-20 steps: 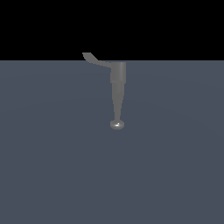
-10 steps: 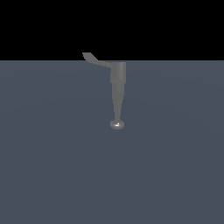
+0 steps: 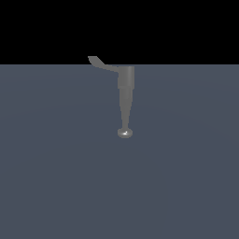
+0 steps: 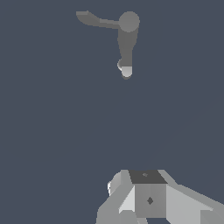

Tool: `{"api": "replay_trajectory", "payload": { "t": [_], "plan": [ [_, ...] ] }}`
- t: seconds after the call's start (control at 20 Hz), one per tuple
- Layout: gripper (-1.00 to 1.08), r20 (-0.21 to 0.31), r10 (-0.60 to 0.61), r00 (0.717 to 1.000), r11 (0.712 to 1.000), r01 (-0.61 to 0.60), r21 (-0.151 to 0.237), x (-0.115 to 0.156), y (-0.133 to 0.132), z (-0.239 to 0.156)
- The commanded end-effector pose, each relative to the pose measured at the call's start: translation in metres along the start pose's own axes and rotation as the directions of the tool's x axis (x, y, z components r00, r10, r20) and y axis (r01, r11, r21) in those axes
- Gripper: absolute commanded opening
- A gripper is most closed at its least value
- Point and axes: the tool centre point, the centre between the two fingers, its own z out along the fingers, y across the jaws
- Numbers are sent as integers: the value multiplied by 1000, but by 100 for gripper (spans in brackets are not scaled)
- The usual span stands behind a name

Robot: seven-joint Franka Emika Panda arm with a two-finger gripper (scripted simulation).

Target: Turn on the faucet by rotating a designated handle.

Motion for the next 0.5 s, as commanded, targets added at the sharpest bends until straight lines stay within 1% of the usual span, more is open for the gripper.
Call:
{"api": "replay_trajectory", "payload": {
  "t": [0.0,0.25,0.45],
  "plan": [
    [-100,0,34,999,999,-34,-2,7,-1,1],
    [-100,-1,125,992,992,-125,-8,27,-4,3],
    [-100,-3,216,976,976,-216,-13,47,-7,7]
  ]
}}
